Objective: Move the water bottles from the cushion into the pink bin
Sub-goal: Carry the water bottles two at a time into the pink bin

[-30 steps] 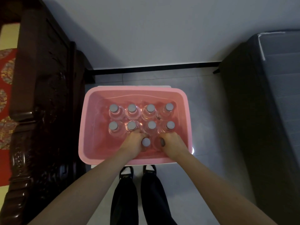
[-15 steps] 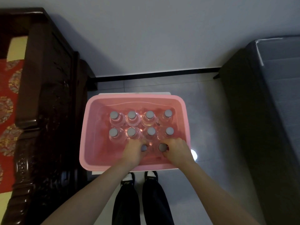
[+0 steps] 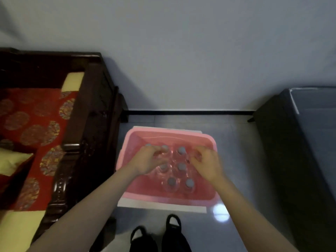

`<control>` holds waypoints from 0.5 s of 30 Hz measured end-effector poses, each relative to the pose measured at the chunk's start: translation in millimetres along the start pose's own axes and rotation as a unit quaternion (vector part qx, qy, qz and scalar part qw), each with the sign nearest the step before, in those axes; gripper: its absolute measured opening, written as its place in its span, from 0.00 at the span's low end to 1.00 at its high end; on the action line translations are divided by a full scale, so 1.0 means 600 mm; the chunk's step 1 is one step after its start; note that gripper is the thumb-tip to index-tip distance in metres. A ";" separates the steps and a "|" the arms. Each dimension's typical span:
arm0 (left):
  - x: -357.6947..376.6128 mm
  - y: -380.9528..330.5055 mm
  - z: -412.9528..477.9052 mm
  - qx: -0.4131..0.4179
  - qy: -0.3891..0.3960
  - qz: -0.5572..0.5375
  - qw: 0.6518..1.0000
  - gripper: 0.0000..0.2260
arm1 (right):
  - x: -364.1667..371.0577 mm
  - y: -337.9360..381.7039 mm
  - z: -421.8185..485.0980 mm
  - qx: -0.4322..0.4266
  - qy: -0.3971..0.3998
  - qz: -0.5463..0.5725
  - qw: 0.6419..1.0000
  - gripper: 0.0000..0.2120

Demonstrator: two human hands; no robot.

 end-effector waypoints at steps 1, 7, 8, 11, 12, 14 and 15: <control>-0.045 -0.008 -0.010 0.007 -0.038 -0.010 0.999 0.17 | -0.022 0.025 0.008 -0.020 -0.035 0.015 0.999 0.10; -0.335 -0.004 -0.183 0.015 -0.270 -0.129 0.954 0.12 | -0.101 0.308 0.017 -0.173 -0.108 0.120 0.972 0.16; -0.375 0.007 -0.229 0.015 -0.310 -0.159 0.937 0.11 | -0.104 0.362 0.010 -0.197 -0.109 0.132 0.965 0.16; -0.466 0.064 -0.385 -0.001 -0.411 -0.201 0.889 0.11 | -0.091 0.521 -0.033 -0.268 -0.106 0.158 0.944 0.16; -0.488 0.088 -0.442 -0.010 -0.432 -0.210 0.877 0.11 | -0.078 0.572 -0.051 -0.287 -0.100 0.165 0.938 0.15; -0.523 0.142 -0.560 -0.033 -0.461 -0.220 0.859 0.13 | -0.040 0.672 -0.094 -0.313 -0.083 0.174 0.930 0.15; -0.538 0.174 -0.623 -0.047 -0.473 -0.221 0.852 0.14 | -0.015 0.724 -0.119 -0.326 -0.075 0.178 0.925 0.15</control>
Point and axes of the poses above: each hand's wrist, its own z-axis towards the middle knuckle, its own x-axis out of the palm, y = z × x, the point moved 6 cm from there along z, towards the middle knuckle, and after that the axes turned 1 degree about -x, right-handed, at the moved point
